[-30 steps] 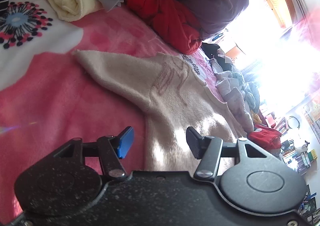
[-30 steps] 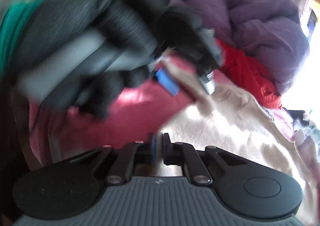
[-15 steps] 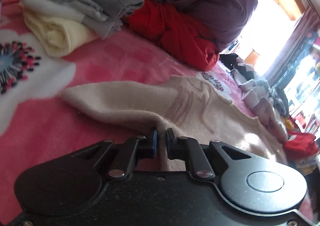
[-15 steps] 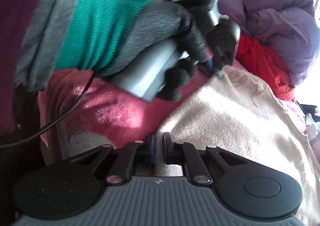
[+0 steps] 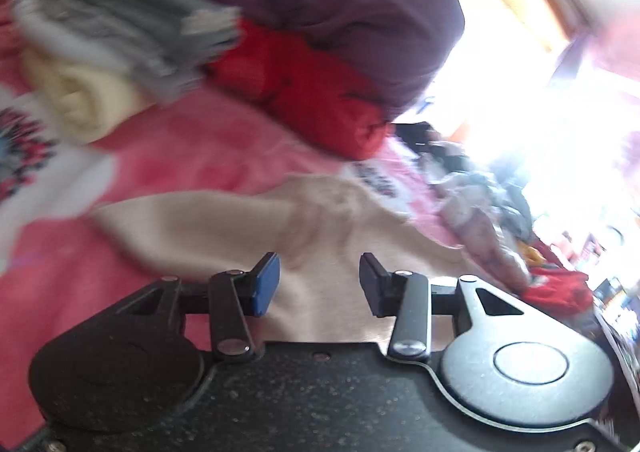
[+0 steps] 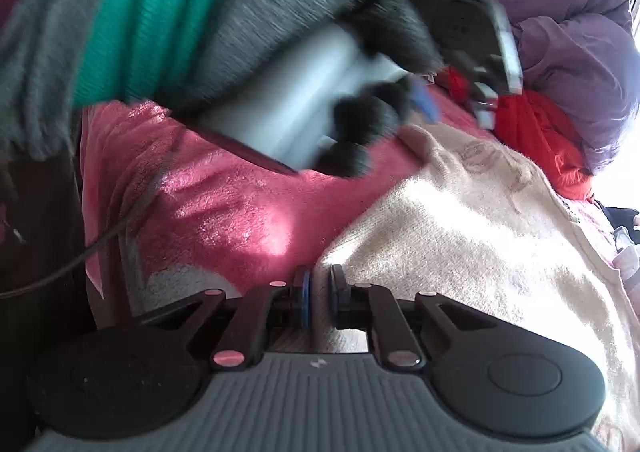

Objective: Fold clothes
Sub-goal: 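Pull the held sweater edge with the right gripper, then open it, then move both open grippers over the spread beige sweater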

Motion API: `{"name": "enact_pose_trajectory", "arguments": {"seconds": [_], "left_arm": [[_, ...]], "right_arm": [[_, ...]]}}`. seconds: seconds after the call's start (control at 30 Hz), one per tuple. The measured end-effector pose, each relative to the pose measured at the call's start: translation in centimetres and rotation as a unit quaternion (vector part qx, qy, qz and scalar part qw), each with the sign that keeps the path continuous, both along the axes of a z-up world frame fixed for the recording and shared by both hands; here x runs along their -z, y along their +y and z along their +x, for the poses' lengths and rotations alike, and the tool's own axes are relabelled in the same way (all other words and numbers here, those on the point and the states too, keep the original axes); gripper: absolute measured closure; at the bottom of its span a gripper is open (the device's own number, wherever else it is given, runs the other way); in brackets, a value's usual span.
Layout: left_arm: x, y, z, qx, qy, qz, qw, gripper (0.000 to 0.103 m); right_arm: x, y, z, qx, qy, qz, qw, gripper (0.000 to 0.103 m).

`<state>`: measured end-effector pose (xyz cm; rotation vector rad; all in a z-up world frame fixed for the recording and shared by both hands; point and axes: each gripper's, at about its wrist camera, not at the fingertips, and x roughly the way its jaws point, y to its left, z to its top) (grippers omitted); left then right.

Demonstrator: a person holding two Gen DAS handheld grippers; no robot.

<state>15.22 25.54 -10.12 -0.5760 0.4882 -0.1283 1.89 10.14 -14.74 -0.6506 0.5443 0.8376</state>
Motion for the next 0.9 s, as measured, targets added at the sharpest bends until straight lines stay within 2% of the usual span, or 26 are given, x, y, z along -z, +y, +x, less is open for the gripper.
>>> {"name": "enact_pose_trajectory", "arguments": {"seconds": [0.03, 0.07, 0.1, 0.13, 0.2, 0.27, 0.3, 0.33, 0.4, 0.43, 0.47, 0.5, 0.57, 0.63, 0.7, 0.77, 0.87, 0.9], "left_arm": [[0.8, -0.4, 0.8, 0.013, 0.016, 0.01, 0.9997, 0.059], [2.1, -0.7, 1.9, 0.018, 0.067, 0.028, 0.9972, 0.057], [4.0, -0.4, 2.8, -0.007, 0.131, 0.047, 0.9902, 0.092], [4.3, 0.3, 2.5, -0.029, 0.131, 0.038, 0.9902, 0.098], [2.5, 1.0, 1.8, -0.033, 0.1, 0.018, 0.9943, 0.099], [0.5, -0.1, 0.5, -0.002, 0.034, 0.051, 0.9981, 0.093], [0.6, -0.6, 0.3, 0.024, 0.031, 0.038, 0.9985, 0.085], [0.8, -1.1, 0.2, 0.048, 0.03, 0.028, 0.998, 0.071], [2.5, -2.9, 0.7, 0.06, 0.102, 0.092, 0.9888, 0.056], [3.4, -3.6, 0.6, 0.055, 0.131, 0.136, 0.9805, 0.069], [3.1, -4.1, -0.2, 0.049, 0.12, 0.154, 0.9795, 0.069], [2.6, -4.1, -0.6, 0.041, 0.125, 0.148, 0.9802, 0.069], [1.7, -4.6, -2.2, 0.029, 0.117, 0.149, 0.9815, 0.063], [1.5, -5.6, -3.5, 0.025, 0.117, 0.171, 0.978, 0.063], [1.1, -6.4, -4.9, 0.029, 0.101, 0.168, 0.9802, 0.063], [0.5, -7.7, -6.4, 0.054, 0.069, 0.163, 0.9827, 0.063], [-1.4, -11.6, -9.0, 0.119, 0.014, 0.167, 0.9787, 0.063], [-2.0, -13.5, -10.1, 0.148, -0.006, 0.168, 0.9746, 0.063]], "right_arm": [[-0.1, -0.1, 0.1, 0.0, 0.003, 0.002, 1.0, 0.089], [-0.2, -0.3, 0.1, -0.001, 0.006, 0.004, 1.0, 0.089], [-0.5, -0.6, 0.1, -0.002, 0.008, 0.009, 1.0, 0.089], [-0.7, -0.9, 0.0, -0.003, 0.011, 0.015, 1.0, 0.088], [-1.7, -2.8, -0.5, -0.007, 0.022, 0.031, 0.999, 0.086], [-2.7, -4.6, -1.0, -0.011, 0.033, 0.047, 0.998, 0.083], [-3.2, -5.5, -1.2, -0.013, 0.039, 0.055, 0.998, 0.081], [-3.7, -6.5, -1.4, -0.015, 0.044, 0.063, 0.997, 0.08], [-4.7, -8.3, -1.9, -0.019, 0.055, 0.078, 0.995, 0.078], [-5.0, -9.8, -2.2, -0.017, 0.052, 0.076, 0.996, 0.078], [-5.5, -11.6, -2.3, -0.009, 0.052, 0.074, 0.996, 0.077], [-5.7, -13.4, -2.1, 0.009, 0.053, 0.076, 0.996, 0.075], [-5.2, -18.2, -0.9, 0.098, 0.082, 0.124, 0.984, 0.068], [-4.7, -23.1, 0.2, 0.186, 0.109, 0.172, 0.961, 0.063], [-4.2, -27.9, 1.4, 0.271, 0.136, 0.217, 0.928, 0.057], [-3.7, -32.7, 2.6, 0.354, 0.16, 0.26, 0.884, 0.052], [-3.0, -39.9, 4.3, 0.468, 0.194, 0.319, 0.801, 0.051], [-2.6, -40.4, 4.1, 0.472, 0.205, 0.333, 0.79, 0.051]]}}
